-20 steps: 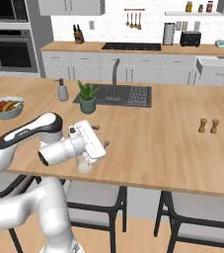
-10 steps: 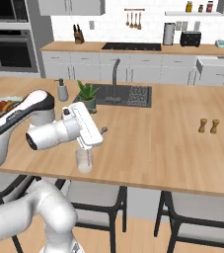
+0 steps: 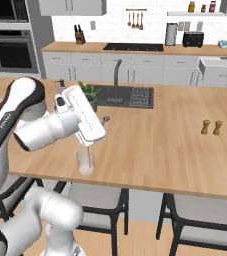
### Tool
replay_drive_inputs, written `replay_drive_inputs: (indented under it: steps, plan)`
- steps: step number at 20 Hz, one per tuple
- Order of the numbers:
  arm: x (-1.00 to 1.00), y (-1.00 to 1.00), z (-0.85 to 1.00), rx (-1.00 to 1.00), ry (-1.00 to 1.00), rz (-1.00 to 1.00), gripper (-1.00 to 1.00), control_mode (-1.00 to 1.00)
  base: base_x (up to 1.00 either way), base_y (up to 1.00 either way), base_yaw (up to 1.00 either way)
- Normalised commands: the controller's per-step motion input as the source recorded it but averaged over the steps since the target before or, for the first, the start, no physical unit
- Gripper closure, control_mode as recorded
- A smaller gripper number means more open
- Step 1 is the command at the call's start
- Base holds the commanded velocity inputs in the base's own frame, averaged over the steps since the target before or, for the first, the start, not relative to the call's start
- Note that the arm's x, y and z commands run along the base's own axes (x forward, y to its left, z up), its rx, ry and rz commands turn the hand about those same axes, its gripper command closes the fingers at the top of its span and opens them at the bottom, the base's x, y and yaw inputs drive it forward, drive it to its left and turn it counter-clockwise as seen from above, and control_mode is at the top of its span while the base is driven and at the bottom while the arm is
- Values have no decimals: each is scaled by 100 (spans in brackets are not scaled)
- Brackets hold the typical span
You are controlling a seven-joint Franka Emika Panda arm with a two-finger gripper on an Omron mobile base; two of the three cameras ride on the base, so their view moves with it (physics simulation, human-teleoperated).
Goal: Take a straw from the drawer in front and place it inside the glass cup on the dining counter.
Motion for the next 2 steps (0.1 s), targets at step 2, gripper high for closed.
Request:
replay_drive_inputs:
  steps: [2]
  plan:
    - [-85, 15, 64, 1, -10, 2, -100, -100, 0, 0, 0]
